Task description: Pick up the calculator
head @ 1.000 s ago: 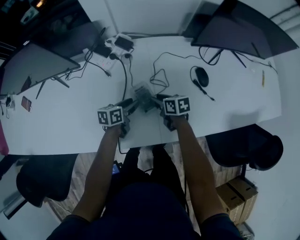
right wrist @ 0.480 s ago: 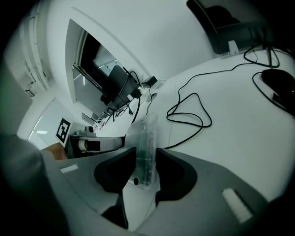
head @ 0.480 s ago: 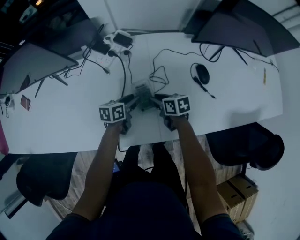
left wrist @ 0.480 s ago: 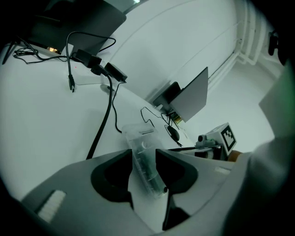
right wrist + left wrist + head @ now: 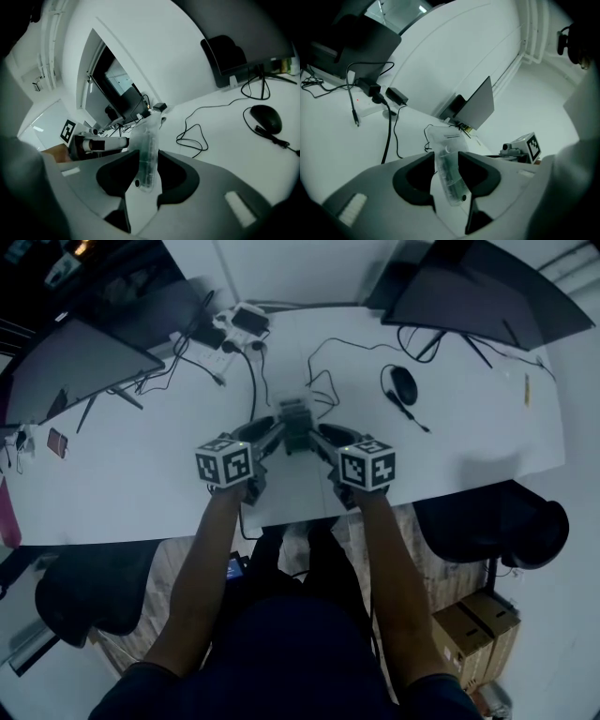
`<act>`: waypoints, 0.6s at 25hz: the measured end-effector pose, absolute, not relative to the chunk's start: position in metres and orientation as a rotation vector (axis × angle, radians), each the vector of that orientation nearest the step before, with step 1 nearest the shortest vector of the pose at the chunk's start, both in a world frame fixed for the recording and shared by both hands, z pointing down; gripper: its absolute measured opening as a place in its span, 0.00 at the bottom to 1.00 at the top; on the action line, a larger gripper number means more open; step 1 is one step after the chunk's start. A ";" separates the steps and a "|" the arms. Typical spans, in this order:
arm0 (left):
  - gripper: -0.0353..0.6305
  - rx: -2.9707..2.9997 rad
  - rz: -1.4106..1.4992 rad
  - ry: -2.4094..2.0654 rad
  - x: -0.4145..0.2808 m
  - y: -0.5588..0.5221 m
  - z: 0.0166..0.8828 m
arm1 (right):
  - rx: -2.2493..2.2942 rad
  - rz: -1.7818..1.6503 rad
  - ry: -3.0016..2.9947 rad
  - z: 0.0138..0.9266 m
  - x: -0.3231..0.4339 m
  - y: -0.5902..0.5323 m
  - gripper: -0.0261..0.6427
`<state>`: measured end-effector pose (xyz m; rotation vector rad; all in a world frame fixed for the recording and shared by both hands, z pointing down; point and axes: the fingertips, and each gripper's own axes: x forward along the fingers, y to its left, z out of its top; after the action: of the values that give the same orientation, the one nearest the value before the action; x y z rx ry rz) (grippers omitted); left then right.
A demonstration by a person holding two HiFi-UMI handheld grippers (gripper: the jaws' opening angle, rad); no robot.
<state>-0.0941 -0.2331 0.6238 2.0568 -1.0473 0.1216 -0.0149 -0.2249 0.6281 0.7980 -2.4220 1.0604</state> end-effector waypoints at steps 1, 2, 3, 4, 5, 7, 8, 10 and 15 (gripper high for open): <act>0.27 2.078 0.110 -1.044 -0.093 -0.233 0.615 | 0.813 1.040 -2.439 0.620 -0.014 -0.225 0.24; 0.27 2.098 0.098 -1.039 -0.092 -0.232 0.606 | 0.829 1.021 -2.455 0.611 -0.012 -0.225 0.24; 0.26 2.119 0.087 -1.035 -0.091 -0.232 0.597 | 0.843 1.005 -2.471 0.602 -0.011 -0.224 0.24; 0.26 2.139 0.076 -1.032 -0.090 -0.231 0.587 | 0.856 0.990 -2.487 0.594 -0.010 -0.224 0.24; 0.27 2.159 0.064 -1.029 -0.089 -0.230 0.578 | 0.869 0.974 -2.502 0.585 -0.009 -0.223 0.24; 0.26 2.198 0.040 -1.027 -0.088 -0.229 0.558 | 0.894 0.941 -2.531 0.567 -0.008 -0.221 0.24; 0.27 2.218 0.028 -1.027 -0.087 -0.228 0.548 | 0.906 0.924 -2.546 0.558 -0.007 -0.220 0.24; 0.26 2.259 0.004 -1.026 -0.086 -0.226 0.528 | 0.927 0.887 -2.575 0.540 -0.006 -0.217 0.24; 0.26 2.352 -0.063 -1.018 -0.086 -0.218 0.482 | 0.962 0.769 -2.640 0.497 -0.005 -0.209 0.24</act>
<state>-0.0857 -0.2178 0.4819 2.3519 -1.0185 -0.0627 -0.0050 -0.2091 0.4974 0.9616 -2.6405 0.7686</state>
